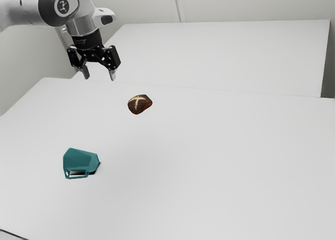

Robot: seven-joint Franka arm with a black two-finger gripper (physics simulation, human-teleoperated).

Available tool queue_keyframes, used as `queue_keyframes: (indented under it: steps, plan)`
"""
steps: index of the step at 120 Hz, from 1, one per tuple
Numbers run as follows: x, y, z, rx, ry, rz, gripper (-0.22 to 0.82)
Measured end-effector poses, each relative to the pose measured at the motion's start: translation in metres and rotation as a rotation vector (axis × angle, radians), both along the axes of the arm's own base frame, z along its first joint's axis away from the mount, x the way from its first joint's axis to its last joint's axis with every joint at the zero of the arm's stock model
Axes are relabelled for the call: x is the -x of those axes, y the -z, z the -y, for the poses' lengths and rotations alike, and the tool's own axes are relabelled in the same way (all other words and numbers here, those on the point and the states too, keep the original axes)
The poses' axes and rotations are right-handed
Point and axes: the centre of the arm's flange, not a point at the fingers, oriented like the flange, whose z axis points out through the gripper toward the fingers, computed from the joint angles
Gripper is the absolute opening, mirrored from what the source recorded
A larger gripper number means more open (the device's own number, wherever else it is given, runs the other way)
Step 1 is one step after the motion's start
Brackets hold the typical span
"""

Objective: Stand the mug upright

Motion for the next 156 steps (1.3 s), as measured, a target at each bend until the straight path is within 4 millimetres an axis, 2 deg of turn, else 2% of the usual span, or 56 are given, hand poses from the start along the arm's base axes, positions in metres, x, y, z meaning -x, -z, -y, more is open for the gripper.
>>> queue_keyframes:
  steps: [25, 43, 55, 81, 97, 114, 125, 156]
  plan:
    - [0.004, -0.004, -0.001, -0.002, -0.003, 0.006, 0.58]
    - [0.019, -0.009, -0.003, -0.006, -0.007, 0.011, 0.58]
    - [0.024, -0.01, -0.013, -0.009, -0.026, 0.01, 0.58]
    - [0.033, -0.005, -0.06, -0.012, -0.1, -0.003, 0.58]
    - [0.039, 0.006, -0.087, -0.009, -0.134, -0.017, 0.58]
    - [0.048, 0.018, -0.128, 0.009, -0.18, -0.015, 0.58]
    - [0.06, 0.027, -0.163, 0.044, -0.22, -0.012, 0.58]
    - [0.09, 0.072, -0.244, 0.203, -0.291, 0.013, 0.58]
